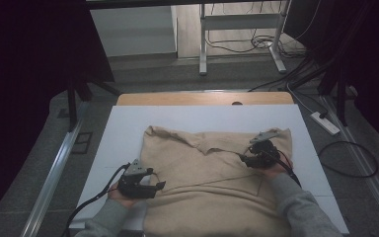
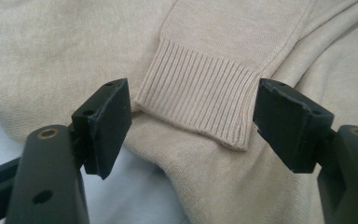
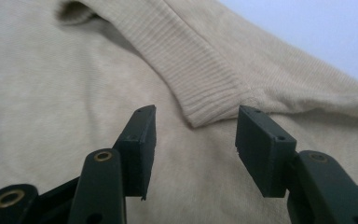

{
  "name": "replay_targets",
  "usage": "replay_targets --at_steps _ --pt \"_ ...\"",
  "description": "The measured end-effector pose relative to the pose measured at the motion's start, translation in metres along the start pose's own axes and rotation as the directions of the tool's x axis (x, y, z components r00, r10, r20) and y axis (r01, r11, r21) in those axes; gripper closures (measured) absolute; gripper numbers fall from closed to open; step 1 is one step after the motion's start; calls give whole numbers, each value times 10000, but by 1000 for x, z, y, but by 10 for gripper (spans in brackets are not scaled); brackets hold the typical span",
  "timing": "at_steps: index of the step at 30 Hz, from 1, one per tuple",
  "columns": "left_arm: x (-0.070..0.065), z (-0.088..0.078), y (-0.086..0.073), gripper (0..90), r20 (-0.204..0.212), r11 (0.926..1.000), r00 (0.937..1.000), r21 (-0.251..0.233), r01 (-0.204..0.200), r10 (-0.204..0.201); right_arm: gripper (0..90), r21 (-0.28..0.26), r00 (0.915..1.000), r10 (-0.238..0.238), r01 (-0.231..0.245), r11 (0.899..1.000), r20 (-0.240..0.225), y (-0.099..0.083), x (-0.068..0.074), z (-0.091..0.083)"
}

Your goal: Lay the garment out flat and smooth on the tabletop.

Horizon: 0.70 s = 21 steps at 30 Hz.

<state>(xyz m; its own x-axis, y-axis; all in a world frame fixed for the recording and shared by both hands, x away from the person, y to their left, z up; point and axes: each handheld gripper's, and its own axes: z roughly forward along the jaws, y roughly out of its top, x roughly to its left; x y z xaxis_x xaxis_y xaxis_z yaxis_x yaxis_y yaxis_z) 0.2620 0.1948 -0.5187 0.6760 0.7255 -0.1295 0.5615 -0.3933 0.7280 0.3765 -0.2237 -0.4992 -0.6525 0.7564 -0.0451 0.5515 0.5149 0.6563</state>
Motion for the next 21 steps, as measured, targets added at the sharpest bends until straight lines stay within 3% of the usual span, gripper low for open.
replay_targets --at_steps 4,6,9,11,14,18,21 --pt "0 1 0 277 -12 10000 10000 45 -1 1 465 261 9998 184 -186 9995 86 2 0 13" --pt "0 1 0 277 -7 10000 10000 43 -8 8 508 320 9991 173 -185 9993 386 3 0 19" --pt "0 0 0 277 -15 10000 10000 19 -33 33 630 137 9966 620 -628 9979 534 7 -5 23" --pt "0 0 0 285 12 10000 10000 41 -47 47 752 122 9969 666 -672 9977 427 10 -8 25" --pt "0 1 -1 287 52 9999 10000 80 -82 82 789 157 9978 515 -522 9985 417 18 -11 26" --pt "0 1 -1 287 15 10000 10000 66 -70 70 796 -255 9965 761 -752 9968 350 37 -24 25" --pt "1 1 -1 287 16 9999 10000 82 -69 69 796 -794 9918 1162 -1117 9906 536 59 -45 30"
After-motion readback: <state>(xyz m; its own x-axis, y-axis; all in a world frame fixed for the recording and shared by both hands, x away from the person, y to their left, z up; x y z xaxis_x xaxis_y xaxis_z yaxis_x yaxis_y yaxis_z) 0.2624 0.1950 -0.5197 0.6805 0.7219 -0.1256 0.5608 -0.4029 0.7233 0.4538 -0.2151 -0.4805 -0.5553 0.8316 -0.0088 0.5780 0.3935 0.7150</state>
